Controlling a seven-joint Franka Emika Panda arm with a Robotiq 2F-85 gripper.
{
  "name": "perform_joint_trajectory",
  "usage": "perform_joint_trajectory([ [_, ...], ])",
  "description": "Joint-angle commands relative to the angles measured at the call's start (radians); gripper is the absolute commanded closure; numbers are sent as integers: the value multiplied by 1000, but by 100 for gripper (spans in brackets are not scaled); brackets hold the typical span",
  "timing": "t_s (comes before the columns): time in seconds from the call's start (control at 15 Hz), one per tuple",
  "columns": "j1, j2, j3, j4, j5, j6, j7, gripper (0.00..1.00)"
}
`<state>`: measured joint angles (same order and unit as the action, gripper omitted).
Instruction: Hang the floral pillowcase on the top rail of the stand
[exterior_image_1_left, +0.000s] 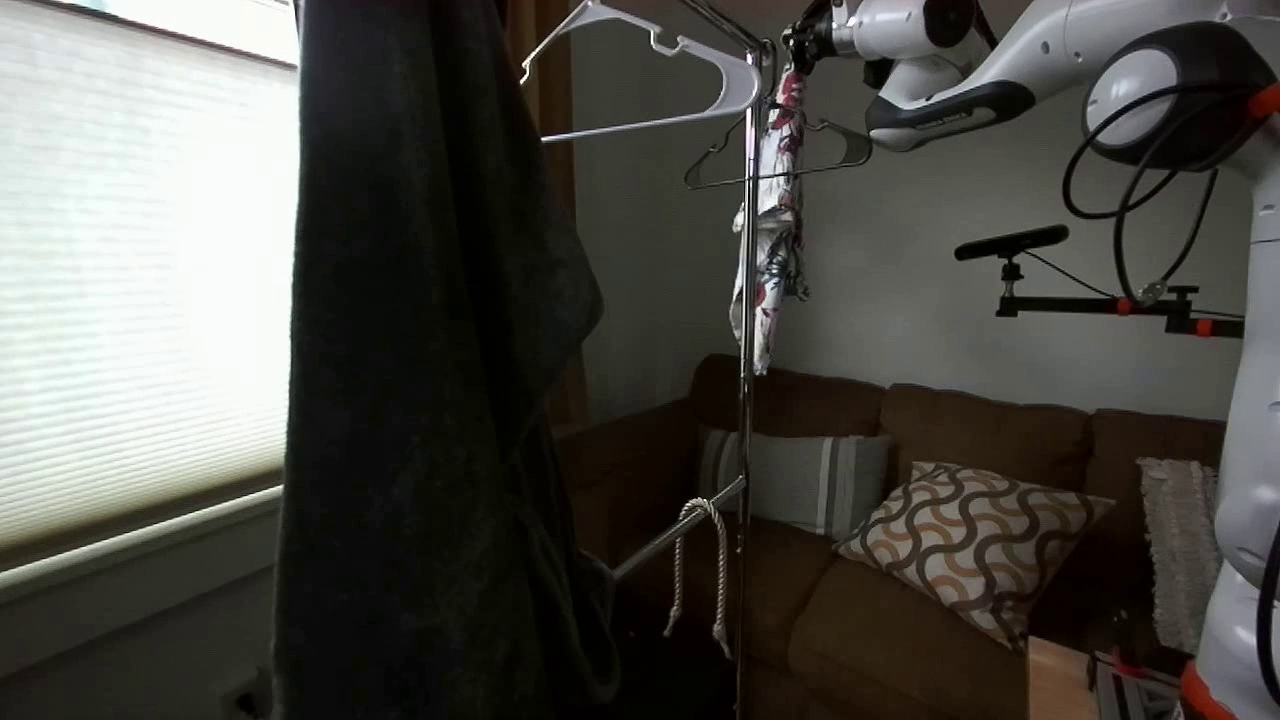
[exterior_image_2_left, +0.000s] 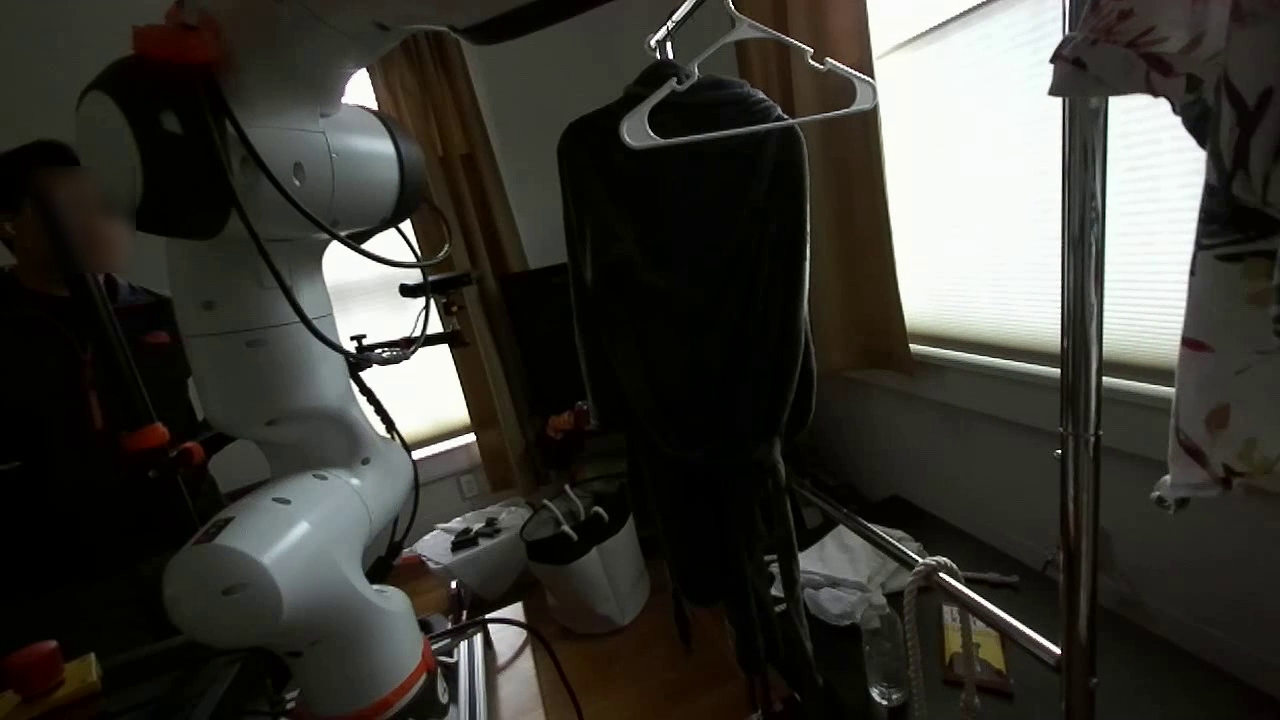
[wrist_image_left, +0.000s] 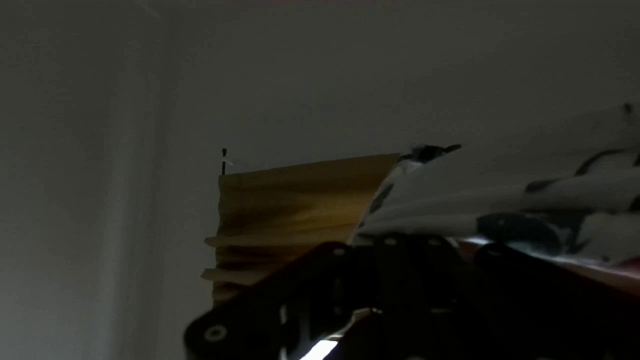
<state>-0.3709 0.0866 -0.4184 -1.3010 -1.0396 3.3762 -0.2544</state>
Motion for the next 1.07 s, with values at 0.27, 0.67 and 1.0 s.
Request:
perform_joint_trajectory([
  [0.27,-9,110,49,213,74,82,-59,99],
  [0.67,-33,184,47,308,67,-49,-110,99],
  [1.0,-72,170,58,281,84,-121,-117,98],
])
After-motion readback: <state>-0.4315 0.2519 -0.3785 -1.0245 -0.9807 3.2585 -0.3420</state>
